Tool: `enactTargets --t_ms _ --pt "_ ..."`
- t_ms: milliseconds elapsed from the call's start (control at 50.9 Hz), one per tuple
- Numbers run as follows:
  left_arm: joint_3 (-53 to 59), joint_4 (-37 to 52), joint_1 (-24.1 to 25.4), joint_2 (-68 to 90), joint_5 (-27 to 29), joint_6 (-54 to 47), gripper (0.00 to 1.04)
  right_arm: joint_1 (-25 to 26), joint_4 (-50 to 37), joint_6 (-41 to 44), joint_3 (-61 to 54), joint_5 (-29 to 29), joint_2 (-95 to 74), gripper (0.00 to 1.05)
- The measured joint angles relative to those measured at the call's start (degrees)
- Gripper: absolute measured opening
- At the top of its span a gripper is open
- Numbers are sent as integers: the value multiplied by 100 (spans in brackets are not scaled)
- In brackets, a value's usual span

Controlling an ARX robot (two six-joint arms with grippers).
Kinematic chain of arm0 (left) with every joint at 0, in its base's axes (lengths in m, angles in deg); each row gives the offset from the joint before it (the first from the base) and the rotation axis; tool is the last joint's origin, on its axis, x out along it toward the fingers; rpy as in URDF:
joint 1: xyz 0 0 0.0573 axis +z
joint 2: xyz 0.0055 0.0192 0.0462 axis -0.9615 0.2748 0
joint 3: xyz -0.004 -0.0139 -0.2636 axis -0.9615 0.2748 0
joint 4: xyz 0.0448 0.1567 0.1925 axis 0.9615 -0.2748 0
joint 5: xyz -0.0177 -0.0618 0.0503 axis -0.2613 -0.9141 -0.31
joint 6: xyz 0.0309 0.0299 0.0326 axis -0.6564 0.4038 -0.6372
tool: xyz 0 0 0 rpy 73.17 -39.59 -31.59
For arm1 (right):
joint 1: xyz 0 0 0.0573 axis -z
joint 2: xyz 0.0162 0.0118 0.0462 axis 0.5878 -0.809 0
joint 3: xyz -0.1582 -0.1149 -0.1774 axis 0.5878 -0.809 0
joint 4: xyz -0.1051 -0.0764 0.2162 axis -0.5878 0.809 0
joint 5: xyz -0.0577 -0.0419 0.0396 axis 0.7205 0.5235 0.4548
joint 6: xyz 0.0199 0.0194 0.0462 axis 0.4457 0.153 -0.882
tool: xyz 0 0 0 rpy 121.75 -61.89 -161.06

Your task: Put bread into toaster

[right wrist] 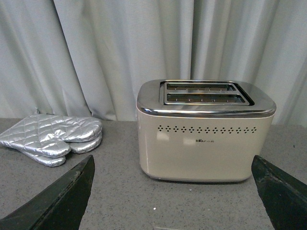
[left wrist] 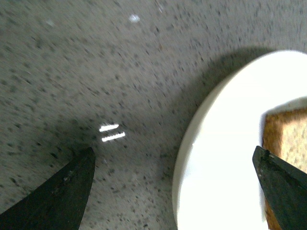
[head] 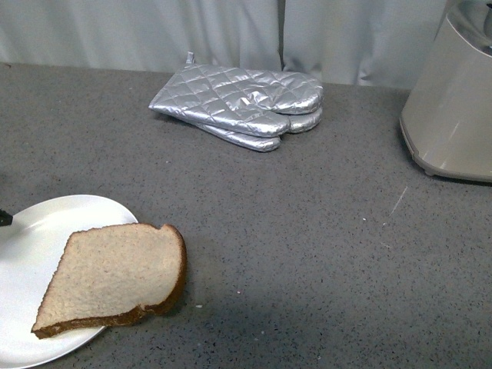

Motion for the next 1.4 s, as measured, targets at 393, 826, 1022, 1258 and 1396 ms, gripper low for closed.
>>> enactTargets --t_ms 393,826,1022,1258,1396 --pt "55 -157 -195 -22 389 -479 98 0 0 0 0 0 0 95" --pt "77 -240 -267 9 728 -483 42 0 0 0 0 0 0 95" --pt "114 -142 -267 9 658 -138 4 0 0 0 0 0 0 95" --pt "111 297 -391 -146 518 708 4 0 0 0 0 0 0 95" --pt "111 732 -774 -350 490 1495 4 0 0 0 0 0 0 95"
